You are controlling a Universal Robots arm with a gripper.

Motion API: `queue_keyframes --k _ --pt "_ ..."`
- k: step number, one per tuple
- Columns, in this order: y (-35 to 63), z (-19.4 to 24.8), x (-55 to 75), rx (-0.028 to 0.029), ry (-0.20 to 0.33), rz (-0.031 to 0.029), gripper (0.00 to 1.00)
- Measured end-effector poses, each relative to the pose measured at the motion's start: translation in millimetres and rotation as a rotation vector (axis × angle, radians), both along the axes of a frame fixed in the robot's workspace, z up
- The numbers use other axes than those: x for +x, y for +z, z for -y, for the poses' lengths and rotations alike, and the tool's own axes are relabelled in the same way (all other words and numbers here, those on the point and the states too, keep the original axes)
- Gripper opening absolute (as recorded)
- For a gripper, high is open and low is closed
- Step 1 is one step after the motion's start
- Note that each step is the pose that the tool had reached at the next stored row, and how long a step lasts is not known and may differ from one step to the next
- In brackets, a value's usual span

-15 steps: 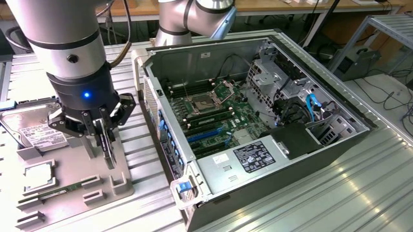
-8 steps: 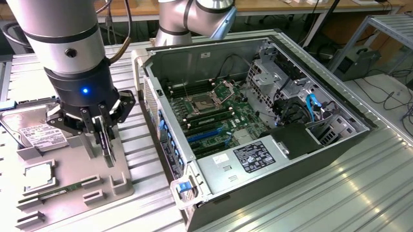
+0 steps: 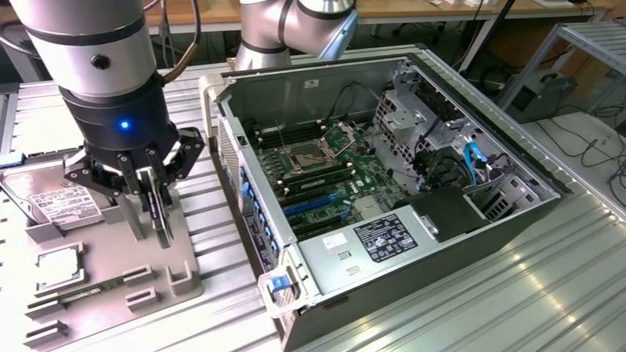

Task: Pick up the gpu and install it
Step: 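Pick up the gpu and move the gpu toward the slot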

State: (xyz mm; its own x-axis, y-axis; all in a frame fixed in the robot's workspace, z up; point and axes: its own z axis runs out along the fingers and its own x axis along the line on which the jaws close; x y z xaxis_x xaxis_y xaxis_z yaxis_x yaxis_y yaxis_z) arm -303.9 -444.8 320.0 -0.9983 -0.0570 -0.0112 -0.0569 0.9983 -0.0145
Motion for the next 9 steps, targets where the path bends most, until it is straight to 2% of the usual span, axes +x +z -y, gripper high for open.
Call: queue_keyframes --k 9 --pt "16.3 0.0 0.0 0.0000 0.000 -0.0003 0.28"
